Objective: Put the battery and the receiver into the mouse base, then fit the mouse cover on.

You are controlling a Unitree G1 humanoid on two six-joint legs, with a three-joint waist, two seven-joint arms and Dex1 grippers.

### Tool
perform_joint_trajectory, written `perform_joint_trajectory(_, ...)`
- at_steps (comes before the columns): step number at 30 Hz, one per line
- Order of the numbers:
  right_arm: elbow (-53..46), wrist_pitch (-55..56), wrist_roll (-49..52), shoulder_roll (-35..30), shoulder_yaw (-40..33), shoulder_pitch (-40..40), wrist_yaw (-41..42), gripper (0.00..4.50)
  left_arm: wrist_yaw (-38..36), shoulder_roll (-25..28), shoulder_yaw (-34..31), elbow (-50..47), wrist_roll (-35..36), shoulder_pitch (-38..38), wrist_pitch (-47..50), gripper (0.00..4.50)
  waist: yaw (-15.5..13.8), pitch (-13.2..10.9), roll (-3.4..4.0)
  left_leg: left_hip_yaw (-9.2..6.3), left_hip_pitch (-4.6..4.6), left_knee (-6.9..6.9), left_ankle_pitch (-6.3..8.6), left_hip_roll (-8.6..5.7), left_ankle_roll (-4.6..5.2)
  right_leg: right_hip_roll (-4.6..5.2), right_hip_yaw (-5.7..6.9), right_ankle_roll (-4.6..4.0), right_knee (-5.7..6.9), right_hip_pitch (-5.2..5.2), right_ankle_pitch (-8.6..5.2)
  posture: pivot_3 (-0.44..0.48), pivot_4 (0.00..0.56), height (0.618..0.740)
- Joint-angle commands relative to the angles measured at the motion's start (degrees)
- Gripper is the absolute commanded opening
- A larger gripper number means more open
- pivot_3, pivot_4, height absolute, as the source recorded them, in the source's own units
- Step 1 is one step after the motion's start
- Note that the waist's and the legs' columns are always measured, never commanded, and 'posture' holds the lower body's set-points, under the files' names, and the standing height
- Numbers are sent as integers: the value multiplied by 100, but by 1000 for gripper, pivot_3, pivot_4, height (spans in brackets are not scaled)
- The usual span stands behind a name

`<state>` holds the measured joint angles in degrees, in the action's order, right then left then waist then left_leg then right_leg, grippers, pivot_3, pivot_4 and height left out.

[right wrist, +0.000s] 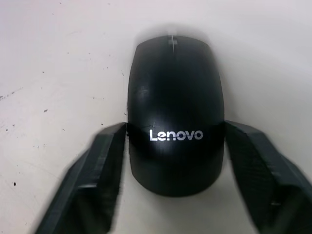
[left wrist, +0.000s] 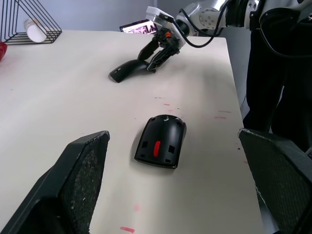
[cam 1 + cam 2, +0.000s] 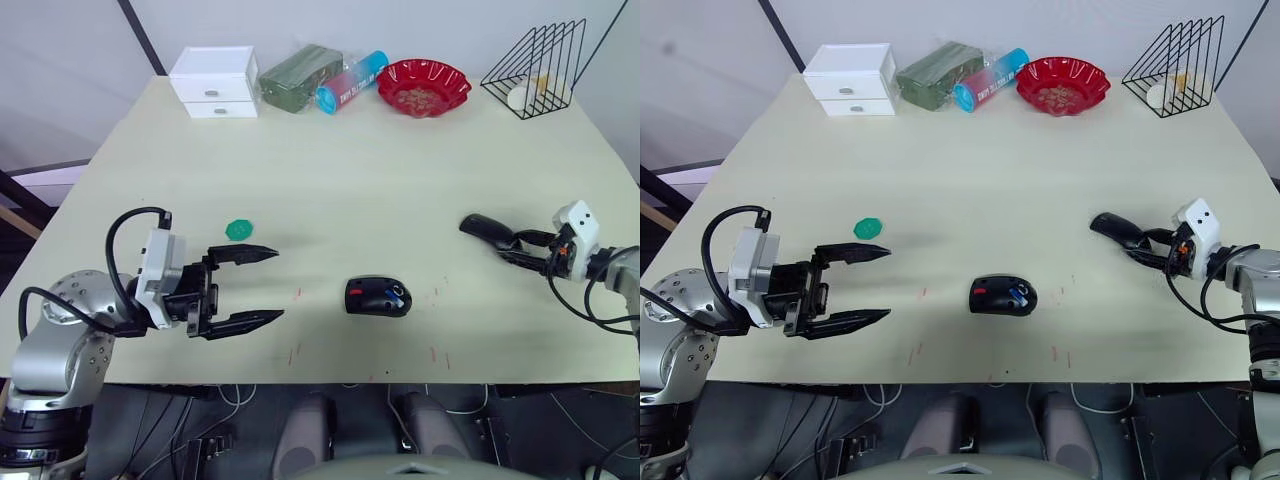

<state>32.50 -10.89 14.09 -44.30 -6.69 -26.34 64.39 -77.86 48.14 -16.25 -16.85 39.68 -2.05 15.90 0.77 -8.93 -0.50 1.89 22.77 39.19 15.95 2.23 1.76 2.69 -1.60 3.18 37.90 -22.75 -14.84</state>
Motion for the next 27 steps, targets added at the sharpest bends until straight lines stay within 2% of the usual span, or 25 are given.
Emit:
perform_joint_trajectory(1,-121,-20,16,-48,-61,-62,-40,3147,10,17,-106,-134,38,16,-110,4500,0,-1,1,0,0,0,0,0,0,0,0,0,0,0,0,0,150,740)
perform_joint_trajectory(27,-137,45,3,-17,-63,-91,-148,3147,-63,8,-27,-34,-22,2,-253,4500,1,-3,2,1,0,-1,0,0,0,0,0,0,0,0,0,0,150,740)
